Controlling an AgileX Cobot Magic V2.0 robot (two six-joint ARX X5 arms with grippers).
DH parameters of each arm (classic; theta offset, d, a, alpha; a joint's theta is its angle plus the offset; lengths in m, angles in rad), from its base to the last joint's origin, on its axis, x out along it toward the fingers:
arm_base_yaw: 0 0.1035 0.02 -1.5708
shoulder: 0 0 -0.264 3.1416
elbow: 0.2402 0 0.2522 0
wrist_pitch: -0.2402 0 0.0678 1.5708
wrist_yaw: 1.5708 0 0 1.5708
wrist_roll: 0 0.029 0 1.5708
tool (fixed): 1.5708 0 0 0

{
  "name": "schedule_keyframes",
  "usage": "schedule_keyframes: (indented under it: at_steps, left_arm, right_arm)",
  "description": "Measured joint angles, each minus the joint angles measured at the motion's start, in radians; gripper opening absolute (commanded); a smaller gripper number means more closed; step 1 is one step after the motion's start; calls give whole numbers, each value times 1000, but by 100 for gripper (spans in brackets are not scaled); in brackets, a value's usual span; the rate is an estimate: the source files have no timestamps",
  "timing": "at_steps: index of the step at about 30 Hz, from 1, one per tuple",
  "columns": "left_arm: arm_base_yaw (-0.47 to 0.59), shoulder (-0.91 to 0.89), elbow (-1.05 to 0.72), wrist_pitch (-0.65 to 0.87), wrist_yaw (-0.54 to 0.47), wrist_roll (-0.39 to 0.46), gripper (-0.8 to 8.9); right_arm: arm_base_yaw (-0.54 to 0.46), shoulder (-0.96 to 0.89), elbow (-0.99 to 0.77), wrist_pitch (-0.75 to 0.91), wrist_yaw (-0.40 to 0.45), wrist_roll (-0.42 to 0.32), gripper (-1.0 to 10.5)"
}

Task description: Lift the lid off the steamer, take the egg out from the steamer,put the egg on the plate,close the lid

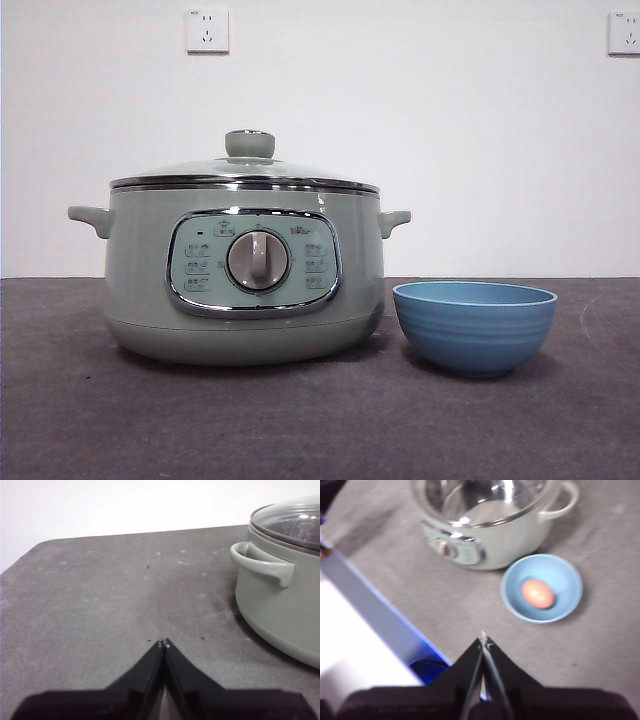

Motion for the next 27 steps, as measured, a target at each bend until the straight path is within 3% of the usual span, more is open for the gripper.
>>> schedule_keyframes:
  at_steps: [8,11,14,20,27]
  left_arm:
    - [0,0,0,0,0,0,-3]
    - [0,0,0,0,0,0,-3]
    - [0,0,0,0,0,0,-3]
    - [0,0,0,0,0,0,-3]
    - [0,0,0,0,0,0,-3]
  right_arm:
    - [-146,-163,0,10,31,-20,0]
    - [-219,-289,-43,185,30,-34,-2]
    - [-277,-432,-231,460,26,-32,-2]
    - [-311,-583,-603,774,29,21,-3]
    - [-334,-683,-924,1005,31,109,-3]
